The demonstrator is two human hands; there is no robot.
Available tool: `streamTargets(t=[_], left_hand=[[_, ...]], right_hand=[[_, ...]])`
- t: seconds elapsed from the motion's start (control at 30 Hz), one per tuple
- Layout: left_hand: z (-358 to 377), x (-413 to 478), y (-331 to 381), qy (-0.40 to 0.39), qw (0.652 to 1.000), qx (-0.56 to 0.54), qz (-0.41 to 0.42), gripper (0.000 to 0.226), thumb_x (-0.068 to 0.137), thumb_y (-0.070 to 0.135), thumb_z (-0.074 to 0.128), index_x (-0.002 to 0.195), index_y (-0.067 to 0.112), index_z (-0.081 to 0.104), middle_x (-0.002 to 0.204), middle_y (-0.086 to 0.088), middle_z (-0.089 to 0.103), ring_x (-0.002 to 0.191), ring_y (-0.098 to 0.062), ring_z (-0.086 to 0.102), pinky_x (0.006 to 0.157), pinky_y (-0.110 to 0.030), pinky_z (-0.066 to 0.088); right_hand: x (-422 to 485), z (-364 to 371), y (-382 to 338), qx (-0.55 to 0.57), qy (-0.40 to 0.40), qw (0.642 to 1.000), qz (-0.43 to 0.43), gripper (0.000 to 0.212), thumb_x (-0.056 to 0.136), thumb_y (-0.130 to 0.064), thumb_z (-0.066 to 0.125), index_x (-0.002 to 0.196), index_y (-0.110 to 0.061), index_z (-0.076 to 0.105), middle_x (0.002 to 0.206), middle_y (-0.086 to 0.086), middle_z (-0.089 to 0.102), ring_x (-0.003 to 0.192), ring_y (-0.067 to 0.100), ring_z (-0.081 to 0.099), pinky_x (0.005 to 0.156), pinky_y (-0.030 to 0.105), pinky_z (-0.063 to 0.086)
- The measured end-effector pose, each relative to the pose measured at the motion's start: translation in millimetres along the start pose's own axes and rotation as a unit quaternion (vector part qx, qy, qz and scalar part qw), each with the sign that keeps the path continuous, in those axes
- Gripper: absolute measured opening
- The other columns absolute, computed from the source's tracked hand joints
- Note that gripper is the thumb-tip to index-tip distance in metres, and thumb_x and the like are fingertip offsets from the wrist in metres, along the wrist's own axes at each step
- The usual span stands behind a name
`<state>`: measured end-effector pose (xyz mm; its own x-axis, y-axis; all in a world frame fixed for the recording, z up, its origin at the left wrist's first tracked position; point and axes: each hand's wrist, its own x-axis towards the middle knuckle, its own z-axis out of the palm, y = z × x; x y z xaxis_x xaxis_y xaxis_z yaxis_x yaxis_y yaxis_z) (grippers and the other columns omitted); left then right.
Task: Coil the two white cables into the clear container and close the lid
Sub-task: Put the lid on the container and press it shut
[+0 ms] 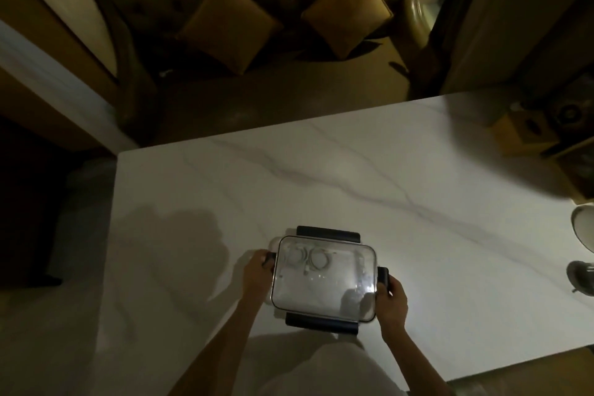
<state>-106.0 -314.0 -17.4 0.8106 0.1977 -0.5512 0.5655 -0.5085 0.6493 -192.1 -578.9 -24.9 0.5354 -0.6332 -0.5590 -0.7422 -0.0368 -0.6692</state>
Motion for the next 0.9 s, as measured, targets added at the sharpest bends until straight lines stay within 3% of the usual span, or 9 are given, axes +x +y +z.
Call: streamTargets(t=[0.1, 0.2, 0.3, 0.4, 0.47, 0.53, 0.6, 0.7, 0.9], left_hand=[[1.9, 5.2, -11.0, -0.025, 0.999, 0.007, -0.037, 0.020, 0.089, 0.007, 0.052, 0.070, 0.013, 0.052, 0.061, 0.000, 0.050, 0.068, -0.024, 0.053, 0.053, -0.026, 0.038], [2.4, 3.1, -13.6, -0.027, 0.997, -0.028, -0.069, 0.028, 0.086, 0.005, 0.053, 0.061, 0.017, 0.050, 0.059, -0.002, 0.051, 0.064, -0.023, 0.053, 0.060, -0.036, 0.046], [1.8, -2.8, -10.2, 0.000, 0.991, -0.085, -0.106, 0.022, 0.088, 0.000, 0.050, 0.070, 0.012, 0.055, 0.067, -0.007, 0.056, 0.067, -0.024, 0.055, 0.062, -0.031, 0.046], [6.0, -8.1, -2.4, 0.053, 0.987, -0.109, -0.104, 0.009, 0.090, 0.000, 0.050, 0.088, 0.001, 0.059, 0.076, -0.010, 0.058, 0.077, -0.030, 0.059, 0.065, -0.033, 0.048], [12.5, -9.3, -0.6, 0.101, 0.987, -0.089, -0.088, 0.017, 0.091, 0.006, 0.052, 0.106, -0.001, 0.057, 0.094, -0.014, 0.062, 0.090, -0.032, 0.061, 0.080, -0.042, 0.052], [20.3, -12.3, -2.5, 0.126, 0.989, -0.033, -0.077, 0.022, 0.093, 0.018, 0.052, 0.109, 0.006, 0.059, 0.100, -0.007, 0.062, 0.094, -0.025, 0.061, 0.081, -0.039, 0.053], [31.1, -14.1, -8.3, 0.108, 0.992, 0.013, -0.063, 0.022, 0.093, 0.025, 0.049, 0.107, 0.012, 0.062, 0.099, -0.004, 0.065, 0.093, -0.024, 0.064, 0.080, -0.037, 0.055], [40.1, -16.9, -4.3, 0.064, 0.995, 0.017, -0.076, 0.033, 0.094, 0.018, 0.050, 0.125, 0.007, 0.056, 0.113, -0.011, 0.065, 0.104, -0.030, 0.062, 0.090, -0.035, 0.050], [18.0, -5.7, 15.4, 0.017, 0.989, 0.084, -0.122, 0.024, 0.091, 0.016, 0.052, 0.100, -0.002, 0.065, 0.099, -0.021, 0.070, 0.092, -0.035, 0.066, 0.080, -0.038, 0.053]], right_hand=[[-0.9, 1.4, 2.6, 0.002, 0.005, 1.000, 0.010, 0.032, 0.092, -0.005, 0.049, 0.123, -0.008, 0.056, 0.116, 0.017, 0.064, 0.094, 0.027, 0.058, 0.090, 0.045, 0.048], [1.3, 4.1, -1.6, -0.012, 0.006, 1.000, -0.010, 0.031, 0.093, -0.008, 0.049, 0.124, -0.009, 0.057, 0.114, 0.018, 0.065, 0.100, 0.033, 0.060, 0.091, 0.047, 0.049], [13.7, 8.9, -23.6, -0.047, -0.017, 0.998, -0.042, 0.032, 0.093, -0.009, 0.046, 0.124, -0.010, 0.058, 0.113, 0.016, 0.066, 0.102, 0.034, 0.061, 0.089, 0.043, 0.049], [26.4, 19.4, -49.5, -0.143, -0.027, 0.984, -0.107, 0.026, 0.091, -0.018, 0.045, 0.114, -0.016, 0.057, 0.109, 0.014, 0.066, 0.096, 0.031, 0.063, 0.085, 0.049, 0.055], [30.8, 26.7, -57.3, -0.239, 0.026, 0.958, -0.157, 0.035, 0.090, -0.024, 0.053, 0.124, -0.017, 0.050, 0.122, 0.017, 0.058, 0.105, 0.035, 0.058, 0.085, 0.053, 0.054], [27.9, 29.1, -59.3, -0.271, 0.044, 0.944, -0.185, 0.040, 0.088, -0.018, 0.059, 0.128, -0.014, 0.050, 0.128, 0.018, 0.054, 0.112, 0.039, 0.054, 0.088, 0.053, 0.052], [26.3, 30.0, -54.5, -0.250, 0.005, 0.954, -0.164, 0.033, 0.090, -0.016, 0.055, 0.123, -0.016, 0.055, 0.121, 0.016, 0.059, 0.106, 0.037, 0.058, 0.088, 0.053, 0.053], [31.4, 32.0, -44.5, -0.217, -0.021, 0.966, -0.135, 0.036, 0.090, -0.014, 0.052, 0.125, -0.021, 0.054, 0.110, 0.013, 0.067, 0.094, 0.032, 0.066, 0.082, 0.049, 0.057], [48.7, 20.4, -63.5, -0.198, -0.083, 0.974, -0.077, 0.037, 0.086, -0.014, 0.058, 0.122, -0.023, 0.058, 0.107, 0.003, 0.068, 0.097, 0.027, 0.065, 0.087, 0.035, 0.048]])
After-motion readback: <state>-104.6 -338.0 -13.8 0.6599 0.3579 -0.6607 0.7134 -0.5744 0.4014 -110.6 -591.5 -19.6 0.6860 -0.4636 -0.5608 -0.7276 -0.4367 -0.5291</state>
